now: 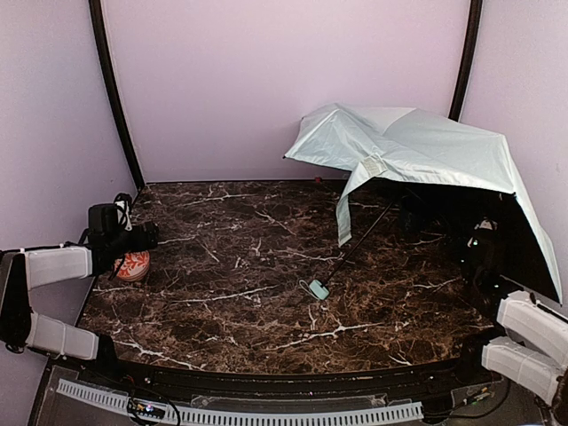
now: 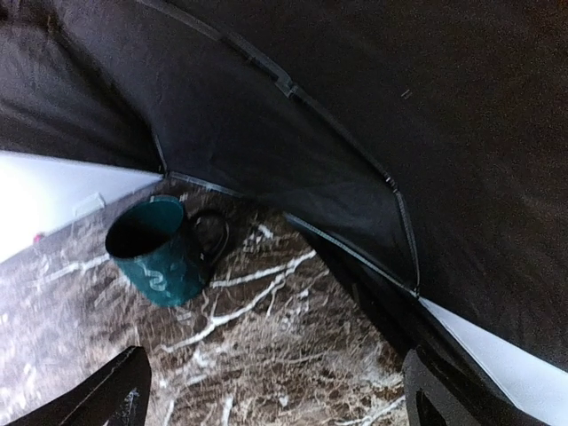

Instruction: Put away the umbrella

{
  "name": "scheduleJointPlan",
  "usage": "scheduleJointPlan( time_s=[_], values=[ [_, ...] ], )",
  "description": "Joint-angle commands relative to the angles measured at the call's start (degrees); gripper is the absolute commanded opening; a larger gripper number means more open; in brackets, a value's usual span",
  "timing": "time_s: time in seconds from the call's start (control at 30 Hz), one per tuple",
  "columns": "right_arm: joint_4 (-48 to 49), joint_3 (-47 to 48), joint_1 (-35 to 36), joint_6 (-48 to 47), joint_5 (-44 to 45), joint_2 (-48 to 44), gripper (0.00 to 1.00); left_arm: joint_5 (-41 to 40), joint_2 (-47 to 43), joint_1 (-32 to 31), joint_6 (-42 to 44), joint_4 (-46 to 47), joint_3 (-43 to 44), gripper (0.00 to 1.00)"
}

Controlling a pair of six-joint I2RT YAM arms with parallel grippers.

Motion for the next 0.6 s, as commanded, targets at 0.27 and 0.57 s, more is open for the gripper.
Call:
scheduleJointPlan(
  time_s=[0.27,0.57],
  values=[
    [13.5,-3.9,-0.2,0.2,-17.1,-9.3,1.00,11.0,0.0,0.2,-1.3,-4.4,7.8,0.95],
    [9.8,10.3,0.5,12.2,-41.7,6.8,0.89,23.5,-0.1,-4.8,3.0,-10.7,14.3,0.89]
  ],
)
